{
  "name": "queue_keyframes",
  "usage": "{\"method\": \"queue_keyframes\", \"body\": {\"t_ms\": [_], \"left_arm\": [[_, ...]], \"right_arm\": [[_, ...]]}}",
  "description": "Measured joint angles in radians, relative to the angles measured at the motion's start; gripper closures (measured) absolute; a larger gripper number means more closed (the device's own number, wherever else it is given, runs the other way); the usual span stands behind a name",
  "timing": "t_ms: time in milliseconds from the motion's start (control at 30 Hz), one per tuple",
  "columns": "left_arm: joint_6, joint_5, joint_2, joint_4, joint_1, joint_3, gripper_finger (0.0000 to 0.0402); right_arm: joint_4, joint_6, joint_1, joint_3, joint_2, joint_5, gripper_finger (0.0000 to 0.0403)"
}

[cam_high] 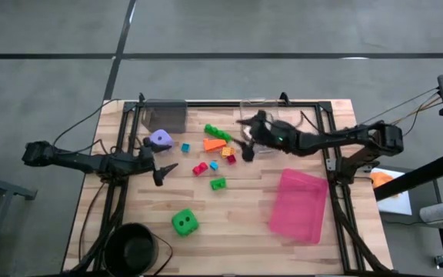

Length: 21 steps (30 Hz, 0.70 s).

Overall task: Pick & Place Toys
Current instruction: Put the purple die into the black bin

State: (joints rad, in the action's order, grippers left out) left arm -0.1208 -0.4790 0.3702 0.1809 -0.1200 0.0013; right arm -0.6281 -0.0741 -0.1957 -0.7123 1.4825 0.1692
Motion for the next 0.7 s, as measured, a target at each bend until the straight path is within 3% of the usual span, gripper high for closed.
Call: {"method": "queue_keyframes", "body": {"t_ms": [100,200,533,700], "left_arm": [[0.018,0.009,0.000,0.066,0.000,0.000,0.0019],[0.012,0.048,0.000,0.109,0.000,0.000,0.0019],[-0.061,0.121,0.021,0.129,-0.001,0.043,0.0019],[-0.087,0.124,0.099,0.127,-0.001,0.113,0.0019]], "right_arm": [[-0.339,-0.012,0.052,0.079,0.037,-0.134,0.0063],[-0.513,-0.012,0.107,0.143,0.072,-0.171,0.0063],[-0.530,-0.001,0.300,0.213,0.130,-0.084,0.0063],[-0.557,-0.032,0.377,0.229,0.148,-0.050,0.0063]]}}
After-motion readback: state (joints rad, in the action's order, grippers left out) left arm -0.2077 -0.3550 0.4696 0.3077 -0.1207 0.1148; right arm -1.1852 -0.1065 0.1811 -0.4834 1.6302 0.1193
